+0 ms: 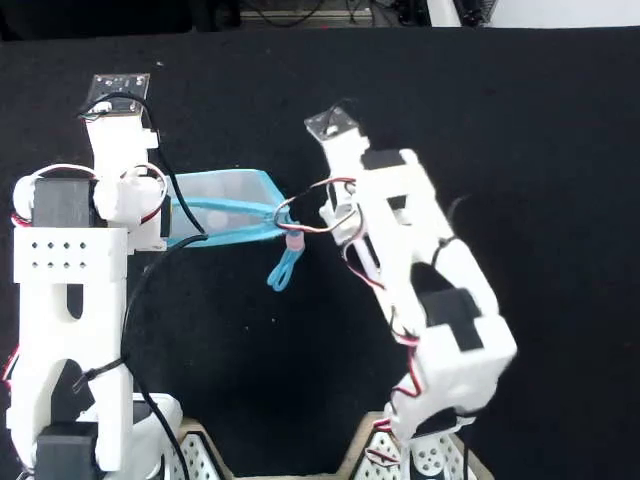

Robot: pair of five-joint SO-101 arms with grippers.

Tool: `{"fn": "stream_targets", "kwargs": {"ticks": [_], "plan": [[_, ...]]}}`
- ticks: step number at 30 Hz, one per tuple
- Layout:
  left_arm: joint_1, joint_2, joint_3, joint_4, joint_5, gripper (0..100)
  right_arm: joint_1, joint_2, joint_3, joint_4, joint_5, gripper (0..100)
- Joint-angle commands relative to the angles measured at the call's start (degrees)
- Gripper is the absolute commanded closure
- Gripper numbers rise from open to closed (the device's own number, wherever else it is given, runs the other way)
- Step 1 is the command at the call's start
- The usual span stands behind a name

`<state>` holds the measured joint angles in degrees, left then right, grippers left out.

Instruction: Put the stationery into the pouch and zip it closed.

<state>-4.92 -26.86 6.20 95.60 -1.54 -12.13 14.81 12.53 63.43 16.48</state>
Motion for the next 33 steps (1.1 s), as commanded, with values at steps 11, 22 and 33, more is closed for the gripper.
{"fn": "stream_targets", "kwargs": {"ticks": [11, 22, 33], "plan": [[0.1, 0.2, 0.7, -0.2, 0.8, 97, 7.5, 5.2, -5.0, 2.1, 5.1, 97.4], [0.4, 0.2, 0.7, -0.2, 0.8, 97, 11.8, -7.5, 4.1, 10.2, -1.5, 98.7], [0.1, 0.0, 0.7, 0.1, 0.8, 97, 4.7, -5.6, 5.4, 6.9, -0.9, 68.7]]}}
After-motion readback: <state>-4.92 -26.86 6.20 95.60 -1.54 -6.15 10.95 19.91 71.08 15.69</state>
